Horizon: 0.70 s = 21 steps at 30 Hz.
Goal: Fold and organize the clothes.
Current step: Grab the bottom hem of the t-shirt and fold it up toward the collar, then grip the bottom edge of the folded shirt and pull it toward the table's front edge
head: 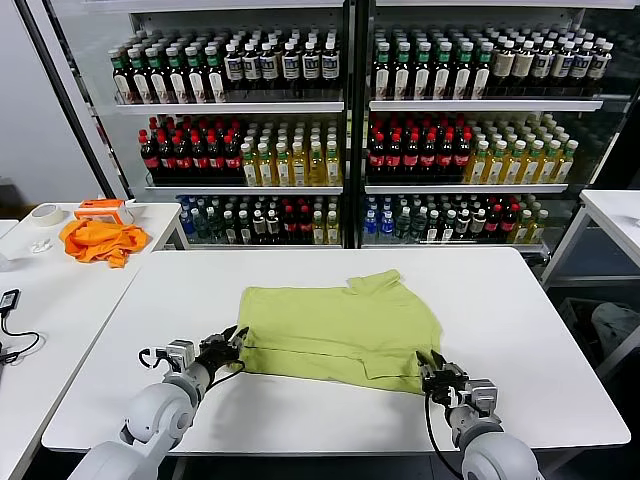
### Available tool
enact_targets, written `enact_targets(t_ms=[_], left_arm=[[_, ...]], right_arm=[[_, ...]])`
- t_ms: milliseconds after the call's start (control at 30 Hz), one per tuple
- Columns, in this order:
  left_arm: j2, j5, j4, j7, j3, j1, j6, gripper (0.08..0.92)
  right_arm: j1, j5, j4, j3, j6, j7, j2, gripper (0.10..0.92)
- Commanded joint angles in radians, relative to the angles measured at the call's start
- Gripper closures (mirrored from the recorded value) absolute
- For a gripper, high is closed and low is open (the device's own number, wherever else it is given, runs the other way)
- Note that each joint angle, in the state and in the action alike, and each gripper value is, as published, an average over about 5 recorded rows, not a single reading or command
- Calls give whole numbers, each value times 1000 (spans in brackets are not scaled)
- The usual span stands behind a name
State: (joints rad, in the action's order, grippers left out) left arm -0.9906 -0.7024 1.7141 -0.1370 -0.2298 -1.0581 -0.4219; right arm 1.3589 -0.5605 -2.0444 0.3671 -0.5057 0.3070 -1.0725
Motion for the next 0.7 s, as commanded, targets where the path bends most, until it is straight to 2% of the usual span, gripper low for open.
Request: enact_targets(t_ms=[33, 233, 367, 433, 533, 633, 700], left_arm=[[35, -2, 100, -3, -48, -72, -7, 537], [40, 28, 172, -12, -70, -176, -56, 364], [36, 52, 164, -13, -67, -202, -62, 253], [35, 57, 158, -12, -62, -206, -56, 207], [34, 69, 159, -15, -55, -212, -68, 181], [35, 76, 157, -18, -50, -214, -79, 212], [34, 73, 155, -20, -49, -212, -77, 267]], right_arm=[[60, 1, -69, 43, -34, 1, 18, 388], [109, 23, -65, 40, -31, 5, 11, 232], [110, 36, -37, 30, -19, 4, 2, 209], [110, 34, -32, 26, -11, 6, -3, 233], [111, 29, -28, 23, -5, 7, -7, 310], [112, 27, -26, 19, 0, 4, -9, 397], [111, 26, -24, 16, 4, 2, -9, 457]])
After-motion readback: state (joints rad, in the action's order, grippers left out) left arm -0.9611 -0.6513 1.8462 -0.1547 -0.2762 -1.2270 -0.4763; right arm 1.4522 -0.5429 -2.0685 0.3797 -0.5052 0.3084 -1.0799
